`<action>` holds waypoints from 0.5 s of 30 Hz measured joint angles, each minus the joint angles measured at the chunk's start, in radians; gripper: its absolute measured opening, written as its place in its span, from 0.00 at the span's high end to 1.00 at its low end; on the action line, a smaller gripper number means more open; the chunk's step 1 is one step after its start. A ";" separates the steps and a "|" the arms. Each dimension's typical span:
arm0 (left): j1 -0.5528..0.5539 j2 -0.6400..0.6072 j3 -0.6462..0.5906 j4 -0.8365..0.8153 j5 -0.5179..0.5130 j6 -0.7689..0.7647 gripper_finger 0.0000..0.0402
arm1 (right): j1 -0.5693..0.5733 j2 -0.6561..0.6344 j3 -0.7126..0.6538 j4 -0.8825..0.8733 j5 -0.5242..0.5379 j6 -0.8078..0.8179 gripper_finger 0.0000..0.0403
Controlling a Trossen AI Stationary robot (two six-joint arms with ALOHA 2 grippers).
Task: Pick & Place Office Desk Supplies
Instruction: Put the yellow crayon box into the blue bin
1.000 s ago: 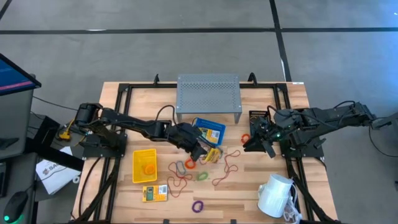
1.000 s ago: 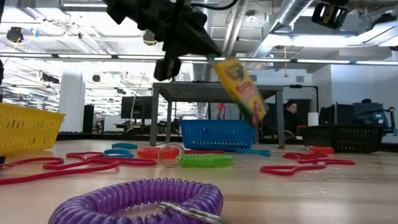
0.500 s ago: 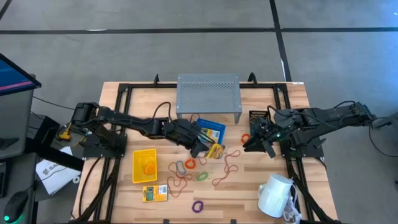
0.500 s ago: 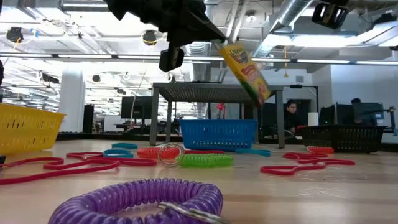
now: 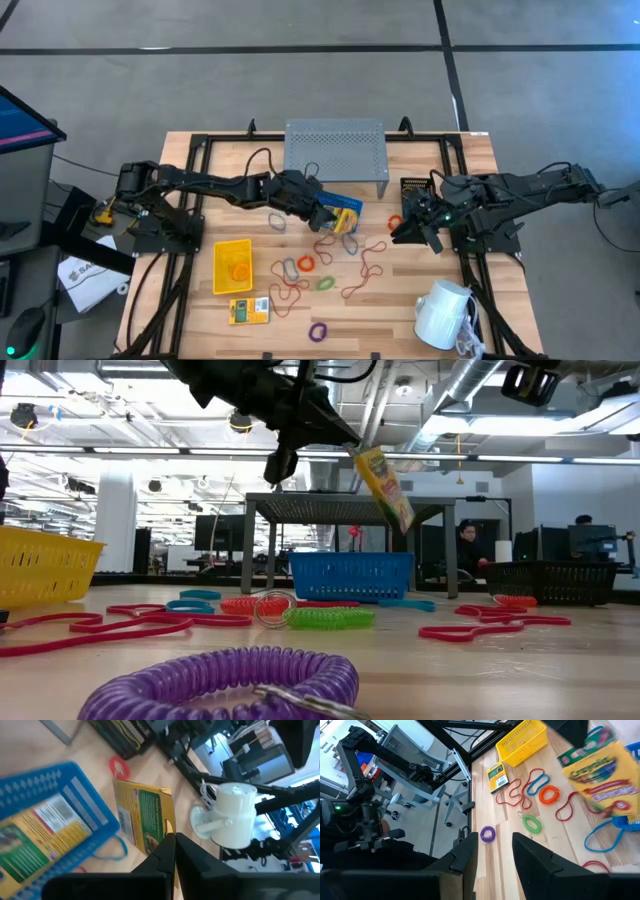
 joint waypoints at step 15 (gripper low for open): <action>0.073 0.000 0.000 -0.048 0.007 0.061 1.00 | 0.000 0.000 0.000 0.000 0.001 0.000 0.71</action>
